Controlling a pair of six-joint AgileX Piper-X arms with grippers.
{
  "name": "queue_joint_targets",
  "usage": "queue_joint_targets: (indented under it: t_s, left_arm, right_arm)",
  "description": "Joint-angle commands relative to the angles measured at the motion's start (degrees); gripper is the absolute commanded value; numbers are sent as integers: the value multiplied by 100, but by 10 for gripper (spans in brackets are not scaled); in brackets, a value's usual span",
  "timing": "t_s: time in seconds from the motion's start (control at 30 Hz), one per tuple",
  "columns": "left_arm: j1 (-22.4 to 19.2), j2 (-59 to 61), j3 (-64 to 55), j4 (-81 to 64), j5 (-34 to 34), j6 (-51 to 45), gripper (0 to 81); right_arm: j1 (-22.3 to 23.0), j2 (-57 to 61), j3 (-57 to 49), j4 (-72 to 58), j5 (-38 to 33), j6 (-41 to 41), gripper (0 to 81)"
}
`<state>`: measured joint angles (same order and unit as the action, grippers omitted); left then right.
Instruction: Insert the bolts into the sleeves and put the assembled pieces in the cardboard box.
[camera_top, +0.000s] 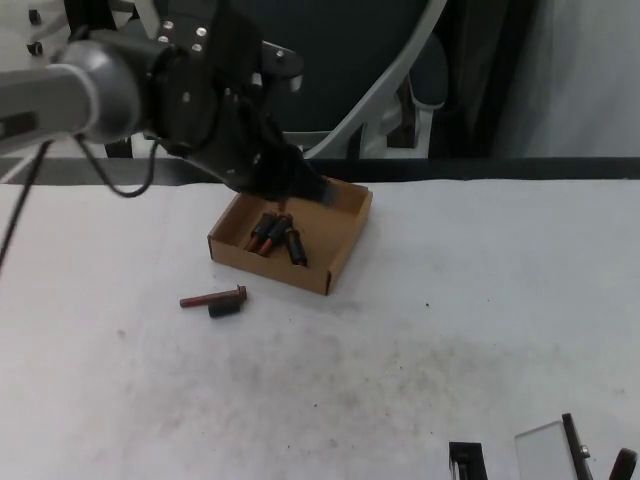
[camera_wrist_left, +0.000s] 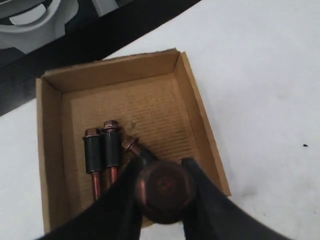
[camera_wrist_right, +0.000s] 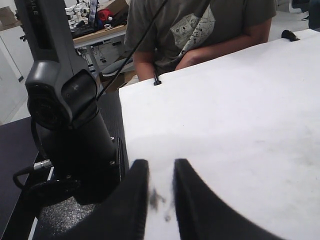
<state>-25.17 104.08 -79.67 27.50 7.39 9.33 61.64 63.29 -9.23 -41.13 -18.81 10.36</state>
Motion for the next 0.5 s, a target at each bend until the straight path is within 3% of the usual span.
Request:
queue_joint_targets:
  t_s: [0.0,0.47]
  left_arm:
    - [0,598,-644,357,-92,148,8]
    - [0,1816,-1158,374,237,263,8]
  right_arm:
    - [17,-26,6,-27,-38,-6,183]
    - [17,-26,6,59,-38,-6,183]
